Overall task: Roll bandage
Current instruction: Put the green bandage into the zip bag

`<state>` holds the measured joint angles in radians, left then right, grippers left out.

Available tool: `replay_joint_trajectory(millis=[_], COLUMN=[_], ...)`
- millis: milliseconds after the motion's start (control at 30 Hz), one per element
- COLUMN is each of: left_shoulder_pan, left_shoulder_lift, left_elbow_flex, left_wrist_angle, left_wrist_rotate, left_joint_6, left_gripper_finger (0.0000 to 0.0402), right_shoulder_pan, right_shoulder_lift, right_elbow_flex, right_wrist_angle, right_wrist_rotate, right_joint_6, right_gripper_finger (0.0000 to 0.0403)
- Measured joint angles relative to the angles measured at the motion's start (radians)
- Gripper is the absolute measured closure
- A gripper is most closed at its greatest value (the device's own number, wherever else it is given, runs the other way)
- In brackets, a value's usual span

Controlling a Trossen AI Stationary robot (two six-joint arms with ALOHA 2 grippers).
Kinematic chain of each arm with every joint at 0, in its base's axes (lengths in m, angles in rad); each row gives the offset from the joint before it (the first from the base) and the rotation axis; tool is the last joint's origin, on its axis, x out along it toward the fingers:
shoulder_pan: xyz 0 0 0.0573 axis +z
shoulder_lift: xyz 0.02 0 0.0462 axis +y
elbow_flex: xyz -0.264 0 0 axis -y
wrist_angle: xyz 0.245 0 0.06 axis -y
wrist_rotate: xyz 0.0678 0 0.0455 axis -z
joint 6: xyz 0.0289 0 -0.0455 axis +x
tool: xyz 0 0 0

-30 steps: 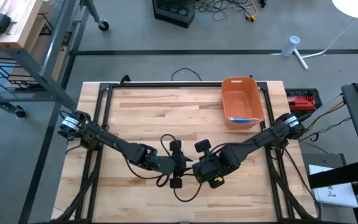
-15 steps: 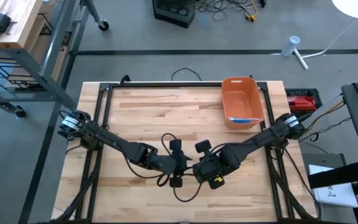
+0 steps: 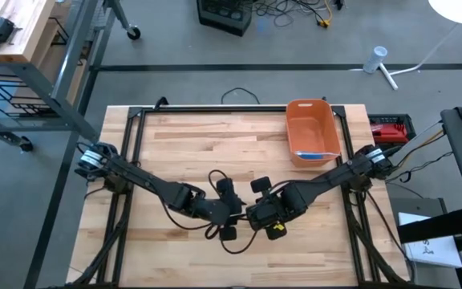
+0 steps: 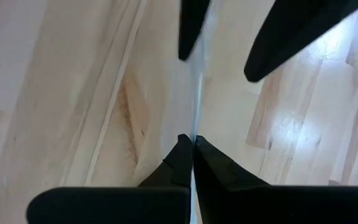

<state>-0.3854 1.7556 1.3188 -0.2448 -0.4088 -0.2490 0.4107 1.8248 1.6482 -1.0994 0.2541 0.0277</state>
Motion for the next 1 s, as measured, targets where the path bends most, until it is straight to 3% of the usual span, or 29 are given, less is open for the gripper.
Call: replay_joint_trajectory(millis=[1000], left_shoulder_pan=[0.008], left_shoulder_lift=[0.032], left_elbow_flex=[0.027], left_wrist_angle=[-0.013], left_wrist_rotate=[-0.013], left_joint_6=[0.076], left_gripper_finger=[0.0265], right_shoulder_pan=[0.001], right_shoulder_lift=[0.000], right_elbow_flex=[-0.003], right_wrist_angle=[0.003], right_wrist_rotate=[-0.030], right_joint_6=[-0.001], right_gripper_finger=[0.0403])
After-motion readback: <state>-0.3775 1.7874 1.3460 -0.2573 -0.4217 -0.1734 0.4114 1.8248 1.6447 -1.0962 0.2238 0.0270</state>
